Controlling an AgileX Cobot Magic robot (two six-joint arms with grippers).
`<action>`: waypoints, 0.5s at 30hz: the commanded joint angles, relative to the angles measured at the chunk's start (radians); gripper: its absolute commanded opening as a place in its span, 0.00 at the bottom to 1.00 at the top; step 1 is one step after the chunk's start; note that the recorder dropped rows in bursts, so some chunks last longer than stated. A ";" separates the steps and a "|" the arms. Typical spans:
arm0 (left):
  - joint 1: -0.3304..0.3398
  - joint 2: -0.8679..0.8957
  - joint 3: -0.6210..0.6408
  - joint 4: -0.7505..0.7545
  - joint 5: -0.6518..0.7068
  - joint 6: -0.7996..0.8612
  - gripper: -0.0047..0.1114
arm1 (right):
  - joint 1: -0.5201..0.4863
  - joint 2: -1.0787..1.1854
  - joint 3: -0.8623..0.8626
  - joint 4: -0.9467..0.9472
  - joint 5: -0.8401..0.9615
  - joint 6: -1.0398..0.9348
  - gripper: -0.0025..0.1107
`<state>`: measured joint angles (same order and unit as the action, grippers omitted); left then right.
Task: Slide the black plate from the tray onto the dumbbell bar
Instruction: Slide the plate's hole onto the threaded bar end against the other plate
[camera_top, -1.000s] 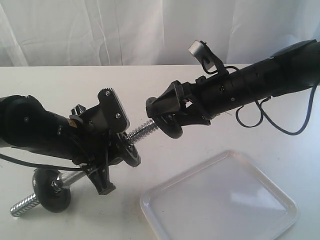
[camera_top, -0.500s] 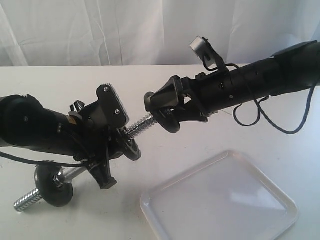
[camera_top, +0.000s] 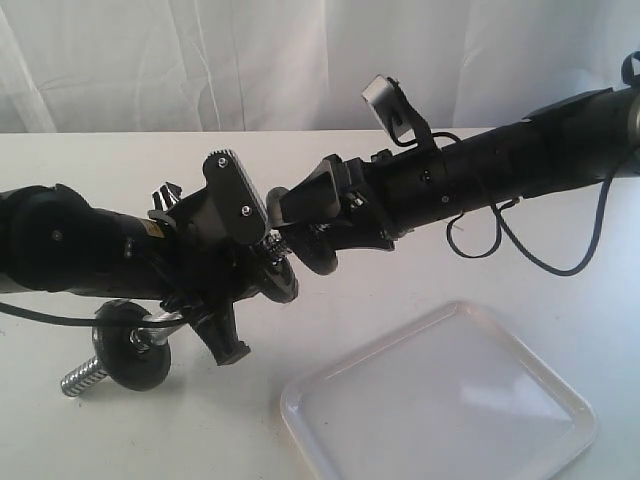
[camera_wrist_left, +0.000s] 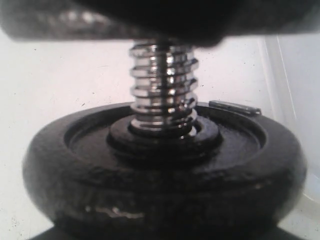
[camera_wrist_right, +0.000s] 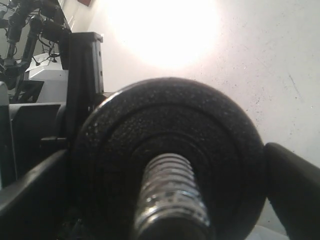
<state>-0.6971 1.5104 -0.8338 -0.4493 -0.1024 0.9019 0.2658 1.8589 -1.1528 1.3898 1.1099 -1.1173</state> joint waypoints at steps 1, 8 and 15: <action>0.005 -0.046 -0.040 -0.040 -0.159 -0.016 0.04 | 0.002 -0.018 -0.002 0.045 0.111 -0.020 0.63; 0.005 -0.046 -0.040 -0.040 -0.157 -0.016 0.04 | -0.007 -0.018 -0.002 0.038 0.111 -0.020 0.64; 0.005 -0.046 -0.040 -0.040 -0.134 -0.010 0.04 | -0.007 -0.018 -0.002 0.034 0.111 -0.023 0.64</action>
<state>-0.6971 1.5104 -0.8380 -0.4493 -0.0772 0.9071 0.2617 1.8589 -1.1528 1.3783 1.1235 -1.1290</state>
